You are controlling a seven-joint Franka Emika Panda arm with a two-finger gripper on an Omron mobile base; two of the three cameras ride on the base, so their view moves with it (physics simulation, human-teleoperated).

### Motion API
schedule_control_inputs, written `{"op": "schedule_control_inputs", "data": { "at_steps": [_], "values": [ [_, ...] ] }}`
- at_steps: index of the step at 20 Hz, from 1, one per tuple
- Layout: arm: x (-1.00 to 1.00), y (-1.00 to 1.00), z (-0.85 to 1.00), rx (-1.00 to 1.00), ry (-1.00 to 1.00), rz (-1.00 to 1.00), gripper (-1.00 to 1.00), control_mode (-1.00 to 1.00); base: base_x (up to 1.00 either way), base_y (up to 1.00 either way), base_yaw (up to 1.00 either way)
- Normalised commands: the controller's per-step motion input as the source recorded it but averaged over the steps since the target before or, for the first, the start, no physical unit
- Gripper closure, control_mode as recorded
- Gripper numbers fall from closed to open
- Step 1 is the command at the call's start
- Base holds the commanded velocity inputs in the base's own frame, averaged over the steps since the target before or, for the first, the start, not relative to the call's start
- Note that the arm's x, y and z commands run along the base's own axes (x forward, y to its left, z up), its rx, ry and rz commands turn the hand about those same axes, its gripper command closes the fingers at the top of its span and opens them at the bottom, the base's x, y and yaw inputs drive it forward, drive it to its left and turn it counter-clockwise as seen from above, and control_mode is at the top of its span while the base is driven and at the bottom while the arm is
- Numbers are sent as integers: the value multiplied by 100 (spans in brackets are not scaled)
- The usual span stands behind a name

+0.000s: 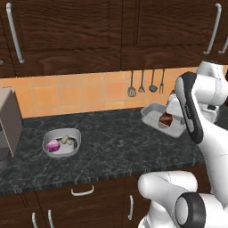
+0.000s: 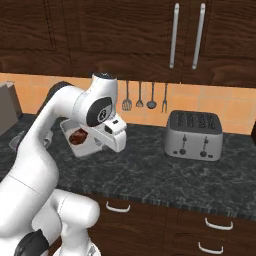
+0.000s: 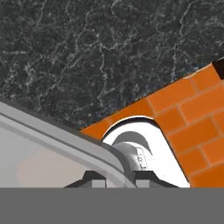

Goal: Take the meat container that has the chicken drumstick and place it on the second highest rack of the freezer. Then take the vegetable container that has the mushroom and onion and place it on the highest rack of the freezer.

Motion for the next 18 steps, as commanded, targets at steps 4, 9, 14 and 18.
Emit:
{"op": "schedule_control_inputs", "data": {
  "at_steps": [4, 9, 14, 18],
  "values": [
    [-40, 67, 56, 0, -6, 35, 100, -100, 0, 0, 0],
    [-37, 51, 51, 0, 0, 30, 100, -100, 0, 0, 0],
    [-55, 11, 17, 0, -1, 18, 100, -100, 0, 0, 0],
    [-58, 0, 0, 0, -1, 2, 100, -100, 0, 0, 0]
  ]
}}
